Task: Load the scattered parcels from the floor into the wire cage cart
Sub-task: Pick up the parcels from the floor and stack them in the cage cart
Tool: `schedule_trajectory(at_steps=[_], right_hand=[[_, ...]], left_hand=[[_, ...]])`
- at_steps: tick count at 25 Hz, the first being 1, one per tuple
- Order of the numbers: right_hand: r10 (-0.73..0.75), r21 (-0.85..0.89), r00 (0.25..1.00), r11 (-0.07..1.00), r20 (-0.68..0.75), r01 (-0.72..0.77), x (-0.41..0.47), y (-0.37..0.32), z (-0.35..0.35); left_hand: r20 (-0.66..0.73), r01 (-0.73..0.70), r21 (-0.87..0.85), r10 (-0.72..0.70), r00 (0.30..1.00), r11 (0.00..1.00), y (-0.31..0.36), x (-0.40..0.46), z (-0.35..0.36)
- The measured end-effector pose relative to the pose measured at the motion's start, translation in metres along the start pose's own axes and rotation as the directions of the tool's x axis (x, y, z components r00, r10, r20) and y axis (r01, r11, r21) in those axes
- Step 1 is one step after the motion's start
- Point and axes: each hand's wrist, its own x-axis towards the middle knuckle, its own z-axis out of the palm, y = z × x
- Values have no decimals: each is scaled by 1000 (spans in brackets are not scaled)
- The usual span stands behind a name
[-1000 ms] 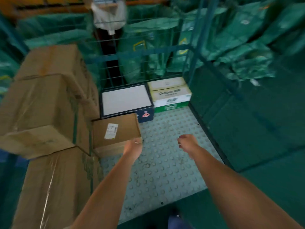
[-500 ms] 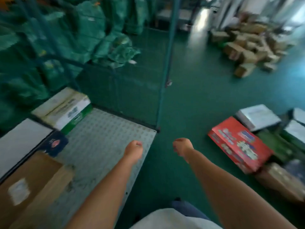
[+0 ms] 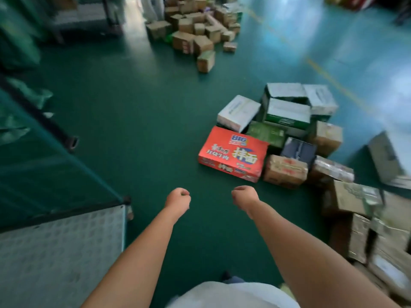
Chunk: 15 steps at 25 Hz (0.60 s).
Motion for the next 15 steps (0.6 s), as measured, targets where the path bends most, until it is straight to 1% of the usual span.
schedule_trajectory(at_steps=[3, 6, 10, 15], right_hand=[[65, 71, 995, 996, -81, -59, 43, 12, -71], [140, 165, 978, 980, -152, -114, 77, 22, -125], [217, 314, 956, 938, -197, -149, 128, 20, -169], [351, 466, 896, 863, -271, -197, 162, 0, -222]], left_hand=[[67, -21, 48, 18, 998, 999, 53, 20, 60], [122, -45, 110, 31, 992, 993, 97, 37, 104], [187, -97, 212, 57, 981, 972, 158, 87, 147], [338, -213, 340, 92, 937, 916, 238, 144, 207]])
